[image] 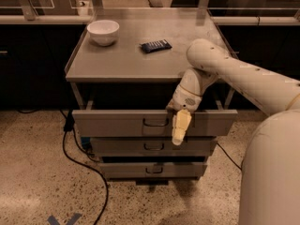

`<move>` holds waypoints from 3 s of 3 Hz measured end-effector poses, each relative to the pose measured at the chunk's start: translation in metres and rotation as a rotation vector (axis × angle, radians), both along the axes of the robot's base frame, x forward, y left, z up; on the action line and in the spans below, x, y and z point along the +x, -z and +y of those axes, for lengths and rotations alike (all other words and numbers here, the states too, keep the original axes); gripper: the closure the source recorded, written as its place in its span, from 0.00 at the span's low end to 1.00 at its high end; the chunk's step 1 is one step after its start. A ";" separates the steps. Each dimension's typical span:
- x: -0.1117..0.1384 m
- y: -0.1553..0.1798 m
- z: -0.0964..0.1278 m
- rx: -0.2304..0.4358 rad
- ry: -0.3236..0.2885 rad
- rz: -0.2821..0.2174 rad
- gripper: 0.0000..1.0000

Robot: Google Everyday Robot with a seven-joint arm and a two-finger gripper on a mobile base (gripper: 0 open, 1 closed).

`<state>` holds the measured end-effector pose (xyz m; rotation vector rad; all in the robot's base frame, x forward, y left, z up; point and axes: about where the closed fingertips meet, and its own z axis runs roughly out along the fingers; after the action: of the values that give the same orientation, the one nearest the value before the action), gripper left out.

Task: Open top drawer

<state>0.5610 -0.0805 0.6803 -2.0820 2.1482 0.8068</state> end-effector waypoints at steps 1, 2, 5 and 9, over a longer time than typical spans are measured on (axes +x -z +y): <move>-0.001 -0.002 0.000 -0.001 -0.001 0.008 0.00; -0.030 -0.018 -0.006 0.002 0.020 0.067 0.00; -0.078 -0.022 -0.010 0.010 0.040 0.125 0.00; -0.140 -0.030 -0.008 -0.037 0.048 0.215 0.00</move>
Offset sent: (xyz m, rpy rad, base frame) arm -0.0707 -0.0176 0.0433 -0.0030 0.1579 -0.0394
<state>0.4213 -0.0882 0.7105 -2.0366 2.3249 1.0360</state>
